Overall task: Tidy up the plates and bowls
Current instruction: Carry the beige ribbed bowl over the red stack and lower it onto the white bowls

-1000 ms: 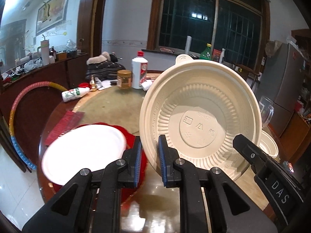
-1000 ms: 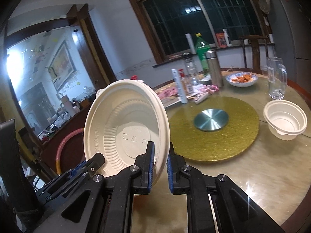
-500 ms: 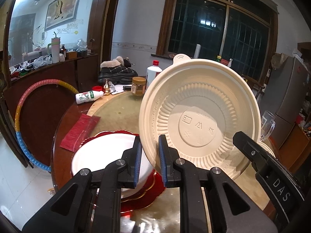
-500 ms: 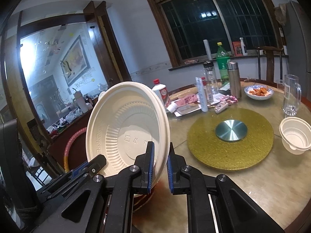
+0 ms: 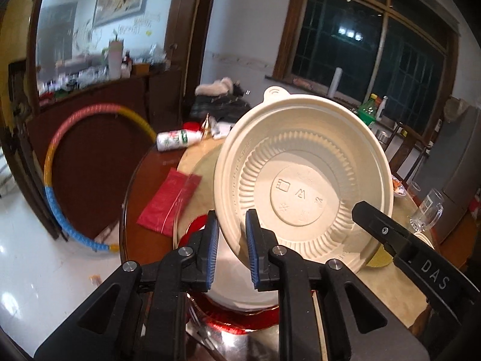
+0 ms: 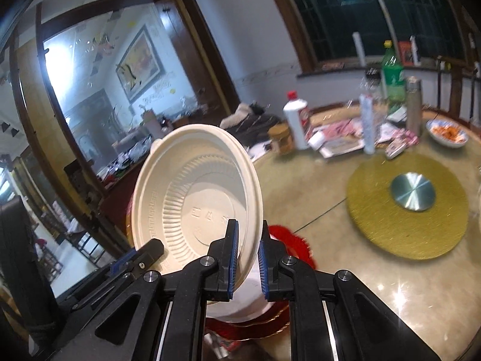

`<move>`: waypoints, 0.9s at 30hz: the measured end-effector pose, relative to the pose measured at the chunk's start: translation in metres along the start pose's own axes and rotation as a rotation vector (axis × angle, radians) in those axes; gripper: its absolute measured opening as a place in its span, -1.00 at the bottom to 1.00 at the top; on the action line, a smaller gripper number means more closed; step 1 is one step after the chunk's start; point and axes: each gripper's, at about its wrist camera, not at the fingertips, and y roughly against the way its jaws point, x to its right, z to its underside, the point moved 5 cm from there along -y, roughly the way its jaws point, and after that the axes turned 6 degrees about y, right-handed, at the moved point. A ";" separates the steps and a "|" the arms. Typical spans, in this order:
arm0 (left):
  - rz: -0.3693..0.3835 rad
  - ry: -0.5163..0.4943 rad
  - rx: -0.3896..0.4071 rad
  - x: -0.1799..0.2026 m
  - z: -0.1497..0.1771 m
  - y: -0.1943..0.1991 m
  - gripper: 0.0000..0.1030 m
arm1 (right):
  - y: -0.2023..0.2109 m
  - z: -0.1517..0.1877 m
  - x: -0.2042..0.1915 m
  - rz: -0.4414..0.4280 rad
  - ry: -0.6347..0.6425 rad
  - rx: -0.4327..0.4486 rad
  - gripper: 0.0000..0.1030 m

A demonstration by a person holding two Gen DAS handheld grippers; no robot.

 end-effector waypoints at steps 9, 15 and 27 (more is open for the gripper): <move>-0.013 0.000 -0.119 -0.015 0.030 -0.026 -0.69 | -0.035 0.032 0.006 -0.001 -0.014 -0.114 -0.77; -0.016 -0.013 -0.177 -0.016 0.048 -0.036 -0.68 | -0.043 0.053 0.018 0.012 -0.029 -0.165 -0.76; -0.019 -0.027 -0.167 -0.016 0.048 -0.028 -0.68 | -0.040 0.056 0.019 0.001 -0.040 -0.169 -0.76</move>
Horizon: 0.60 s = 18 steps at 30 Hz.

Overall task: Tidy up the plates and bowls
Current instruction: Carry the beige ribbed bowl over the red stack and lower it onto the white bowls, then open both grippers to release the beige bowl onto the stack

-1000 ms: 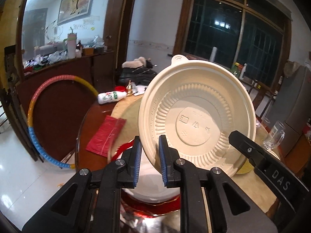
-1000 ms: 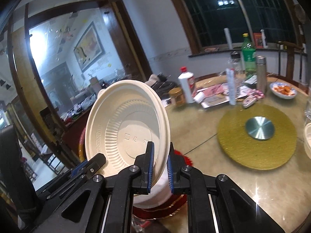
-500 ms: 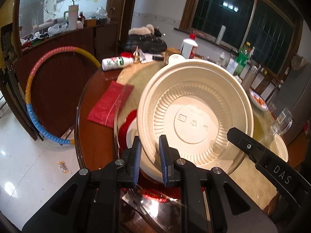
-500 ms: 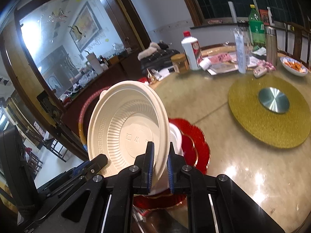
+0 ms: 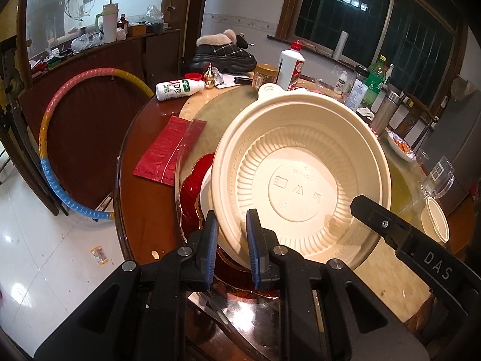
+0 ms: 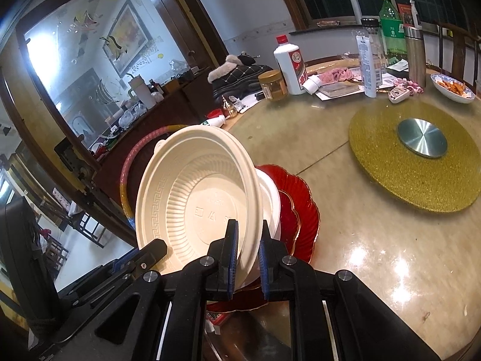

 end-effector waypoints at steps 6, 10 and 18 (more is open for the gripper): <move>0.003 0.000 0.008 -0.002 0.001 0.005 -0.68 | 0.005 -0.002 -0.003 -0.004 0.006 0.010 -0.76; 0.017 0.006 0.011 -0.003 0.002 0.011 -0.67 | 0.011 -0.002 -0.005 -0.010 0.007 0.015 -0.77; 0.035 0.016 -0.019 -0.005 -0.002 0.008 -0.67 | 0.018 -0.007 -0.009 -0.020 0.013 0.026 -0.77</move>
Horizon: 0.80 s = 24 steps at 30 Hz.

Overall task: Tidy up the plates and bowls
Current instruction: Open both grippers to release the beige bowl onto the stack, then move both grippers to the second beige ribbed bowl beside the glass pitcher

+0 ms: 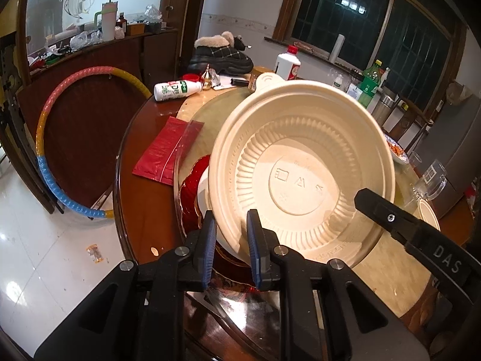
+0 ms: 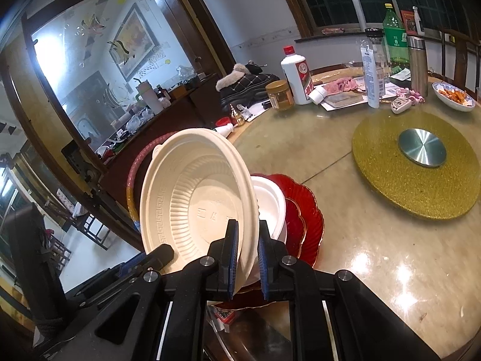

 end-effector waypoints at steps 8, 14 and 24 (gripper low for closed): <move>-0.016 0.020 -0.030 -0.002 -0.002 -0.012 -0.67 | -0.015 0.002 0.003 0.012 0.006 -0.023 -0.69; -0.051 0.031 0.057 -0.005 -0.012 -0.002 -0.45 | -0.016 -0.005 0.004 0.055 0.034 0.013 -0.37; -0.016 0.053 0.217 0.007 -0.018 0.026 0.45 | 0.000 -0.007 0.034 0.038 -0.030 0.069 0.23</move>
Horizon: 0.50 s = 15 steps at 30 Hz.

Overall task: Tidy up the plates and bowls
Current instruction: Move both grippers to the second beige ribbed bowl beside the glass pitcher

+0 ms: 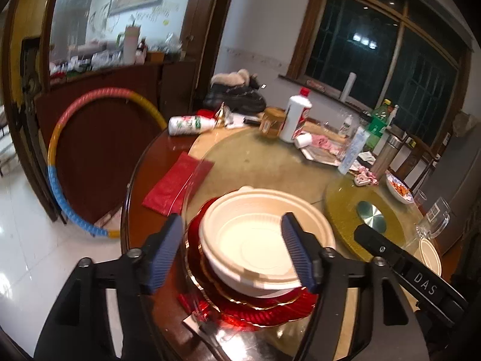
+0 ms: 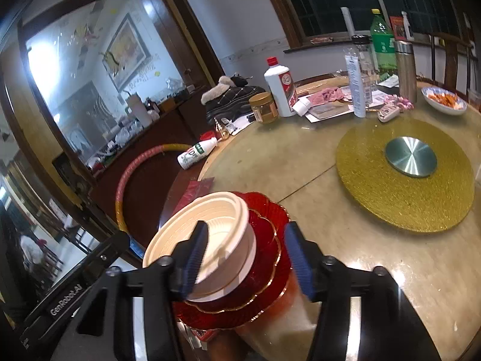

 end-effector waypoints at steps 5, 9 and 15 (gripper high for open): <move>0.041 -0.170 0.092 0.048 0.010 0.018 0.62 | 0.023 0.003 0.031 -0.049 -0.085 0.027 0.56; 0.139 -0.297 0.030 0.097 0.033 0.013 0.65 | 0.044 0.013 0.075 -0.079 -0.201 0.006 0.66; 0.279 -0.314 -0.265 0.159 0.075 -0.027 0.65 | 0.089 0.043 0.166 -0.022 -0.397 -0.007 0.66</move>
